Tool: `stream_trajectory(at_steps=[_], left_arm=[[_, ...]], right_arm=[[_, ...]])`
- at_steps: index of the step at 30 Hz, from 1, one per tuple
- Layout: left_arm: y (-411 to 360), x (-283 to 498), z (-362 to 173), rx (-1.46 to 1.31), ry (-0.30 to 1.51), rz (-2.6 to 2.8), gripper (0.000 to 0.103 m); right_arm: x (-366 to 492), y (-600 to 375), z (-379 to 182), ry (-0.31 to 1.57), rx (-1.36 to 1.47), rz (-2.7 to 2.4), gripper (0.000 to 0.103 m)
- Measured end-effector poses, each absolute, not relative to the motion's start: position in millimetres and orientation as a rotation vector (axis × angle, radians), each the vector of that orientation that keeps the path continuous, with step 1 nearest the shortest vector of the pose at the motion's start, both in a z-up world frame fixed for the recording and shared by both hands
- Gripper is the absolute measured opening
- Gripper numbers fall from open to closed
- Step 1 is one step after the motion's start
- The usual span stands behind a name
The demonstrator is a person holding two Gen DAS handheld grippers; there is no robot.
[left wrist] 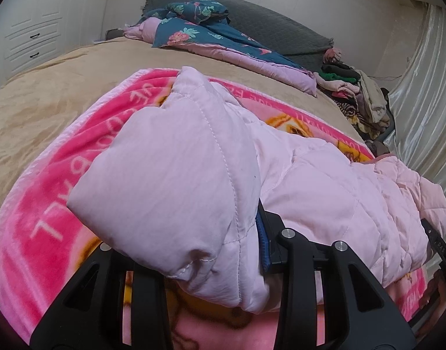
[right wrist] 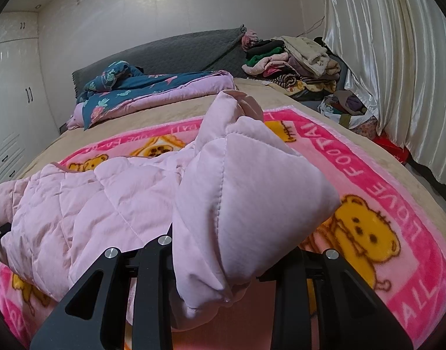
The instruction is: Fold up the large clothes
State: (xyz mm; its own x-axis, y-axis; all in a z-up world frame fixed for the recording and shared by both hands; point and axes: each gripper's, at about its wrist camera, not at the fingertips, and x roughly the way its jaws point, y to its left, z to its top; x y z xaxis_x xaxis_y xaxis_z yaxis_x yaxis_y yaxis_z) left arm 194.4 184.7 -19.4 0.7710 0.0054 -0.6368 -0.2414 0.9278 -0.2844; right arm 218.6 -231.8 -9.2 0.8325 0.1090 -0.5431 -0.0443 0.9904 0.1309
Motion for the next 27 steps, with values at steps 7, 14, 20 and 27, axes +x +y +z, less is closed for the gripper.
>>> stream_trajectory(at_steps=[7,14,20,27], left_arm=[[185,182,-17,-0.349,0.687,0.135,0.028],[188,174,-17,-0.340,0.691,0.132,0.028],[191,169,-18,-0.328,0.699,0.130,0.028],[192,161,-23,-0.305,0.706,0.125,0.028]], right_arm=[[209,-235,-11,0.586,0.111,0.081,0.028],[196,-239,-12,0.587,0.115,0.081,0.028],[182,-238,-13,0.588,0.097,0.084,0.028],[167,-241,-17,0.602,0.089,0.087,0.028]])
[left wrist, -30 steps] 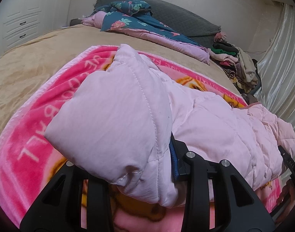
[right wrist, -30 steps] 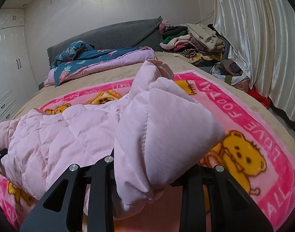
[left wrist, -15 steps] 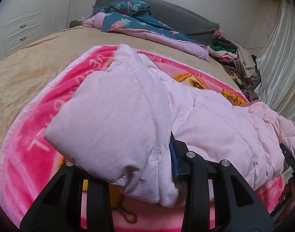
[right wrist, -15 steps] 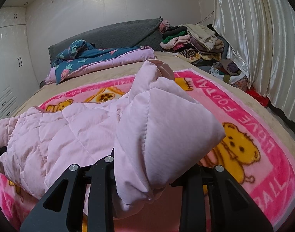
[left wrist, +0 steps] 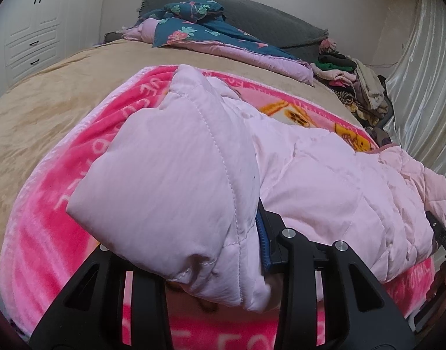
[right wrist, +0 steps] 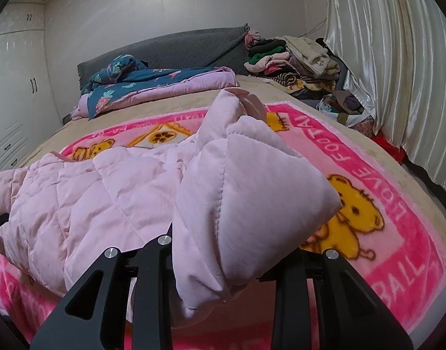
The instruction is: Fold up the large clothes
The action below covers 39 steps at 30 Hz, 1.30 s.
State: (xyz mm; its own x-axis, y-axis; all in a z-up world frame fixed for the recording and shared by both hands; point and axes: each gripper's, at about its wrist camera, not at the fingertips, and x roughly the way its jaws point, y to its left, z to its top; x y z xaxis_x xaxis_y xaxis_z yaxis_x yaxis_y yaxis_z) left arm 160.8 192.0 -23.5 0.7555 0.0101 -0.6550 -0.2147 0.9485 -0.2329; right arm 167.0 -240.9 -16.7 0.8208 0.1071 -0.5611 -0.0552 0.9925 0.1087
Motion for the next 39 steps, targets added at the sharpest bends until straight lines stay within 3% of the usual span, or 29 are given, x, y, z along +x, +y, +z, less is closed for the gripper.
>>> stream_trajectory(at_steps=[16,30,36,39], left_arm=[[192,141,-41,-0.257,0.732,0.098,0.029],[194,135,-51,-0.240,0.740,0.097,0.031],[196,131,-55,-0.251,0.750,0.091,0.033],[198,129,-56,-0.258,0.759,0.095,0.037]], right_arm=[[155,-249,-33,0.647,0.082,0.085,0.029],[151,-259,-55,0.689,0.141,0.062,0.036],[151,-268,-59,0.721,0.219,0.051,0.050],[146,-271,-58,0.728,0.218,0.029,0.068]])
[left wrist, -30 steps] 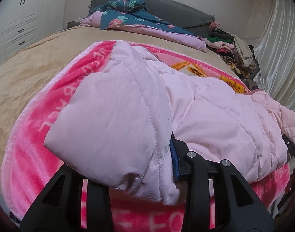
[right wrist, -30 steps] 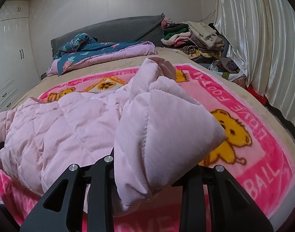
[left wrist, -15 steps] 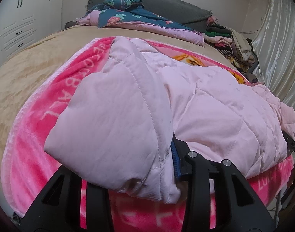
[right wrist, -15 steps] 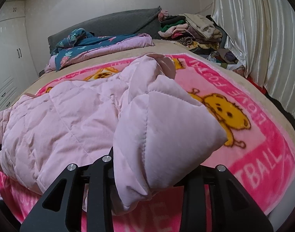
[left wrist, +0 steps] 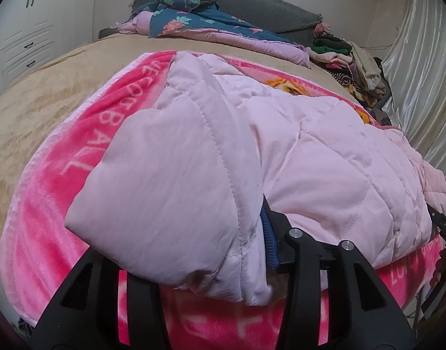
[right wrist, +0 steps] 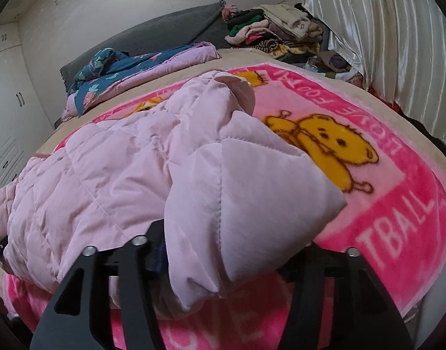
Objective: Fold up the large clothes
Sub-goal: 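Open both grippers and release the folded jacket onto the blanket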
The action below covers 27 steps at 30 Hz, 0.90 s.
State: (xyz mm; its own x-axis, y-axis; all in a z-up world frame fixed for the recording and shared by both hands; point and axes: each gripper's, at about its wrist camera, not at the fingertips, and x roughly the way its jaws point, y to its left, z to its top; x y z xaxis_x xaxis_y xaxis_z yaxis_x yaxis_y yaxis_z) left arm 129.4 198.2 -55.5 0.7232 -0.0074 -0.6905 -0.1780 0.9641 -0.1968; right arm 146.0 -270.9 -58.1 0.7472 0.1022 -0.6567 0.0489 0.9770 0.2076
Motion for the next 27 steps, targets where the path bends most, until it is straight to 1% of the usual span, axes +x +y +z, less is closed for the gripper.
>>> stream_trajectory(at_steps=[2,6,7,10,12,14,16,17,19,21,23,27], left_arm=[[200,128,-55,-0.265,0.766,0.098,0.041],[201,127,-50,-0.276,0.785,0.107,0.048],[201,124,-49,-0.274,0.787,0.111,0.051],[198,116,-43,-0.256,0.792,0.124,0.064],[195,110,-38,-0.243,0.792,0.123,0.069],[191,104,-33,-0.235,0.786,0.114,0.077],[188,99,-29,-0.232,0.781,0.105,0.082],[186,95,-26,-0.234,0.777,0.100,0.087],[183,87,-21,-0.232,0.758,0.087,0.091],[177,79,-11,-0.204,0.727,0.074,0.091],[172,73,-4,-0.197,0.708,0.057,0.094],[164,63,7,-0.188,0.674,0.030,0.094]], right_arm=[[143,-273,-58,0.731,0.215,0.015,0.082],[133,-276,-55,0.739,0.192,-0.002,0.090],[130,-277,-52,0.737,0.179,-0.008,0.091],[119,-276,-42,0.721,0.148,-0.018,0.096],[110,-275,-34,0.700,0.129,-0.020,0.097],[102,-273,-25,0.679,0.115,-0.017,0.099],[93,-269,-16,0.660,0.099,-0.005,0.099],[88,-266,-11,0.649,0.085,0.000,0.099],[80,-263,-4,0.633,0.068,0.011,0.099],[73,-259,3,0.617,0.059,0.021,0.099],[67,-253,8,0.606,0.051,0.033,0.099],[51,-242,18,0.580,0.030,0.072,0.099]])
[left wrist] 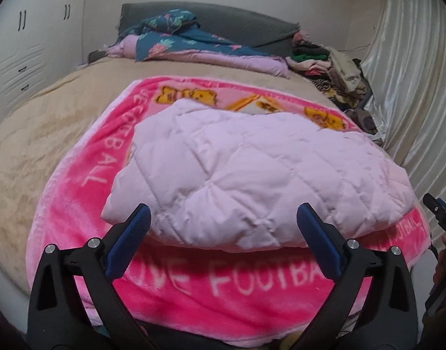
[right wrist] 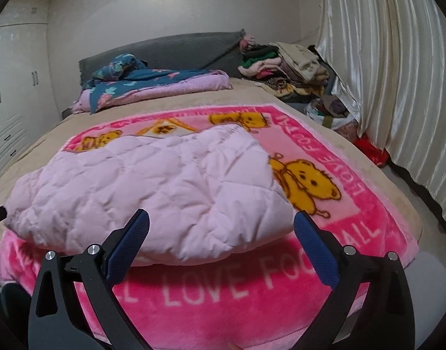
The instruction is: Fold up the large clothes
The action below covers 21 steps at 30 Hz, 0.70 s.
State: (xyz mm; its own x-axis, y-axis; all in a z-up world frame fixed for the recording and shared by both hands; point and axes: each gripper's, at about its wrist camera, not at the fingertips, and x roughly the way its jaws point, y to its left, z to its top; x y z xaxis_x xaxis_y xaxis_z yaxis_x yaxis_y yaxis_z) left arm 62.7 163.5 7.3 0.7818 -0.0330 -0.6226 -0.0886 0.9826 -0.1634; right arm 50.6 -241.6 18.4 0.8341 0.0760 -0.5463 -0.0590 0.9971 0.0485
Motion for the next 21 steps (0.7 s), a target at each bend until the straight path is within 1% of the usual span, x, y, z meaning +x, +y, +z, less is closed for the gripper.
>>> stream_trajectory(at_steps=[9,17,21], left_arm=[[144,51,11,-0.168,0.646,-0.004,0.094],[127,42,0,-0.151,0.646,-0.037,0.094],[119,38,-9,-0.150,0.655,-0.051,0.094]], right_arm=[[19,-211,28,0.549,-0.040,0.131,0.099],[-1,-195,18,0.526,-0.042,0.156,0.099],[-3,-185,9,0.557,-0.016,0.199,0.099]])
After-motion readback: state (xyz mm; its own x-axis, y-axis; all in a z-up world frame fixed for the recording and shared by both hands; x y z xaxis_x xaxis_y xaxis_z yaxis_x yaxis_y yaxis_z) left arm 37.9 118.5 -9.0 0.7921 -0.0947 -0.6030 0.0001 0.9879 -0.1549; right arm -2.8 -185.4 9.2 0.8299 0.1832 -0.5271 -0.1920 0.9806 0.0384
